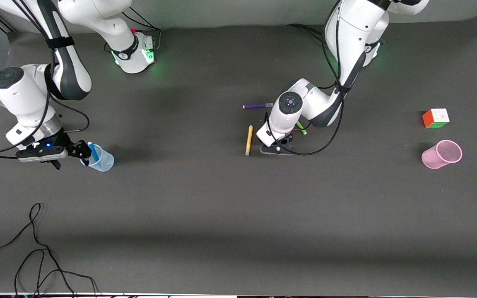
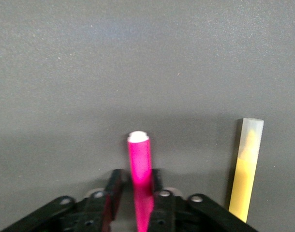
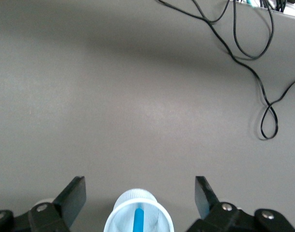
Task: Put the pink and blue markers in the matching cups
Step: 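Drop the blue marker into the blue cup and raise the right gripper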
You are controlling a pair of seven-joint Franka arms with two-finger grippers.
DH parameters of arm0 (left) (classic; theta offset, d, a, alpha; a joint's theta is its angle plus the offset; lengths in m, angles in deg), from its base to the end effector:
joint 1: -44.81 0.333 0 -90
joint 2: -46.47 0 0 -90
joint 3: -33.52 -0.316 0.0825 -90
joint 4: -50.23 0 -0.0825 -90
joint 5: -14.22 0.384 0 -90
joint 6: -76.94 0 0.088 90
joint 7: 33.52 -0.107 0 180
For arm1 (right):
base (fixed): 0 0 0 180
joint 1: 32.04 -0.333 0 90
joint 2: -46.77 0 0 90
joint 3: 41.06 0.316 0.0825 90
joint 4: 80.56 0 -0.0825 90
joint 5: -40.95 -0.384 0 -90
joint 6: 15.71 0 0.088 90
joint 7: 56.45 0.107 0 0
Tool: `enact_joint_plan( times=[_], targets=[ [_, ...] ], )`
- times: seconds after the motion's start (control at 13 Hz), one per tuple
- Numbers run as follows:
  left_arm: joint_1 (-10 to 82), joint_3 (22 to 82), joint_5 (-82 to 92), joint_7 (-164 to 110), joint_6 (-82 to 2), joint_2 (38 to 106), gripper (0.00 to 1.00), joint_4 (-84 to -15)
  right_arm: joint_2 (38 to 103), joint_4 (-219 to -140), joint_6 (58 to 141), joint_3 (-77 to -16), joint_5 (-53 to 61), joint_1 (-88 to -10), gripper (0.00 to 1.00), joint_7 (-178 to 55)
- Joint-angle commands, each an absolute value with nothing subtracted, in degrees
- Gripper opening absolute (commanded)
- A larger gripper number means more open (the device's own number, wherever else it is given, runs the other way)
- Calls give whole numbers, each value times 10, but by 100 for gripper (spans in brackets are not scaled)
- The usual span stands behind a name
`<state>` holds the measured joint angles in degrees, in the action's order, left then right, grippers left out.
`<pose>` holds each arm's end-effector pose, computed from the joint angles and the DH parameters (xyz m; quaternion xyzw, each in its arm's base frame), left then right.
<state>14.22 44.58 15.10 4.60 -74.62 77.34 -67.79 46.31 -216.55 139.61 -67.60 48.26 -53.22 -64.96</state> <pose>0.4458 -0.3961 0.1787 0.9983 -0.0227 -0.0072 0.0527 0.5248 -0.0448 0.3619 0.9814 0.0792 0.1658 0.0548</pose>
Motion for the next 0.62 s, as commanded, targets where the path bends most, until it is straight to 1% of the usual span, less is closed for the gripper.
enact_joint_plan(
  times=[0.0, 0.15, 0.23, 0.31, 0.54],
  targets=[
    [135, 442, 154, 57, -748, 750, 0, -694, 440, -2098, 1265, -676, 463, -548, 100, -647],
    [140, 439, 154, 56, -729, 723, 0, -694, 446, -2000, 1110, -672, 409, -558, 100, -645],
    [141, 436, 158, 50, -692, 699, 0, -690, 451, -1950, 1038, -665, 390, -558, 100, -645],
    [147, 433, 161, 45, -640, 670, 0, -682, 456, -1913, 989, -662, 381, -558, 100, -644],
    [190, 428, 183, -76, -464, 584, 0, -647, 452, -1844, 893, -645, 381, -559, 100, -625]
  ],
)
